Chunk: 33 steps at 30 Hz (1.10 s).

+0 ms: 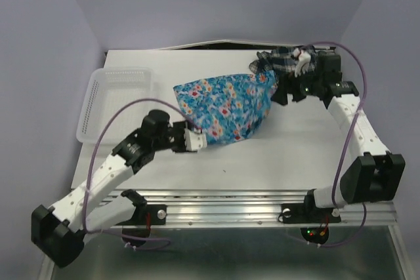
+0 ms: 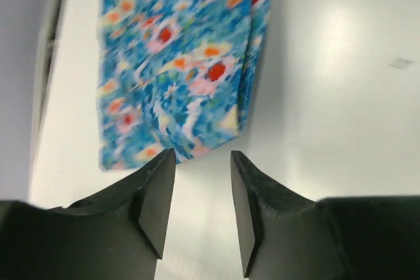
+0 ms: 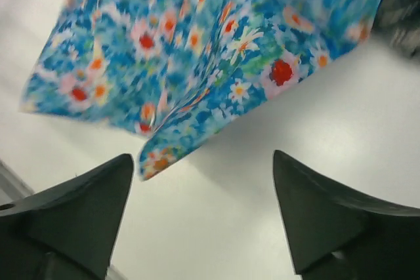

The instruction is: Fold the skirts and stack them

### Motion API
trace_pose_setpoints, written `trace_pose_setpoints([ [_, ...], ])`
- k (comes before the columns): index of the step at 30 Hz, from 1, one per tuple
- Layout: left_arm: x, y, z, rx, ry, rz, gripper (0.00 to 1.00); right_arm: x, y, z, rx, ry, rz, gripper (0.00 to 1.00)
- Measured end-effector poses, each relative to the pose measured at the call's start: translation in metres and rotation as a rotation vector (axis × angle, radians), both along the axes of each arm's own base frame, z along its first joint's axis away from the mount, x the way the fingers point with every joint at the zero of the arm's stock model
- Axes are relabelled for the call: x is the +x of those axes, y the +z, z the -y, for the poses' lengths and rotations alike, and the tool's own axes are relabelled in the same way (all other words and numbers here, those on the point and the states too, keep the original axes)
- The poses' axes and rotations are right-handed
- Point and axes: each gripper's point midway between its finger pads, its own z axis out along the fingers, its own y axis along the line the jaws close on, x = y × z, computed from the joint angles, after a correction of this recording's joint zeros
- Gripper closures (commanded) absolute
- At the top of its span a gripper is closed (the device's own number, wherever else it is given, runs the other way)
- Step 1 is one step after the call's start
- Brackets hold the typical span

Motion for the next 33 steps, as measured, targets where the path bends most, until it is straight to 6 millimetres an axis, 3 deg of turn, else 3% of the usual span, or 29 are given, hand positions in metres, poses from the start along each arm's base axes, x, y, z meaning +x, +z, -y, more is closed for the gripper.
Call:
trace_pose_setpoints([
  [2, -0.059, -0.027, 0.004, 0.058, -0.164, -0.036, 0.18, -0.047, -0.047, 0.008, -0.095, 0.057, -0.113, 0.00],
  [4, -0.092, -0.024, -0.001, 0.065, -0.245, -0.004, 0.17, -0.090, -0.070, 0.020, -0.198, 0.115, -0.151, 0.00],
  [6, -0.103, -0.010, -0.005, 0.041, -0.264, 0.045, 0.17, -0.116, -0.068, 0.028, -0.273, 0.152, -0.122, 0.00],
  [9, -0.101, 0.008, -0.010, 0.004, -0.205, 0.072, 0.19, -0.128, -0.036, 0.034, -0.344, 0.176, 0.026, 0.00],
  [12, -0.084, -0.005, -0.007, 0.026, -0.111, -0.021, 0.24, -0.118, -0.014, 0.035, -0.363, 0.182, 0.087, 0.04],
  [14, -0.069, -0.016, 0.000, 0.050, -0.039, -0.107, 0.27, -0.094, -0.016, 0.034, -0.362, 0.190, 0.073, 0.20],
  [16, -0.051, -0.027, 0.010, 0.071, 0.041, -0.203, 0.30, -0.071, -0.032, 0.034, -0.358, 0.196, 0.025, 0.33],
  [19, -0.024, -0.040, 0.023, 0.073, 0.153, -0.328, 0.33, -0.032, -0.090, 0.035, -0.359, 0.201, -0.127, 0.44],
  [22, 0.007, -0.048, 0.027, 0.024, 0.285, -0.433, 0.37, -0.017, -0.143, 0.036, -0.374, 0.209, -0.249, 0.52],
  [24, 0.027, -0.048, 0.025, -0.024, 0.368, -0.498, 0.42, -0.011, -0.166, 0.036, -0.398, 0.212, -0.294, 0.58],
  [29, 0.080, -0.061, 0.017, -0.127, 0.551, -0.649, 0.47, 0.006, -0.188, 0.025, -0.464, 0.242, -0.268, 0.64],
  [33, 0.090, -0.091, 0.027, -0.132, 0.617, -0.772, 0.48, 0.007, -0.205, 0.020, -0.548, 0.282, -0.225, 0.73],
])
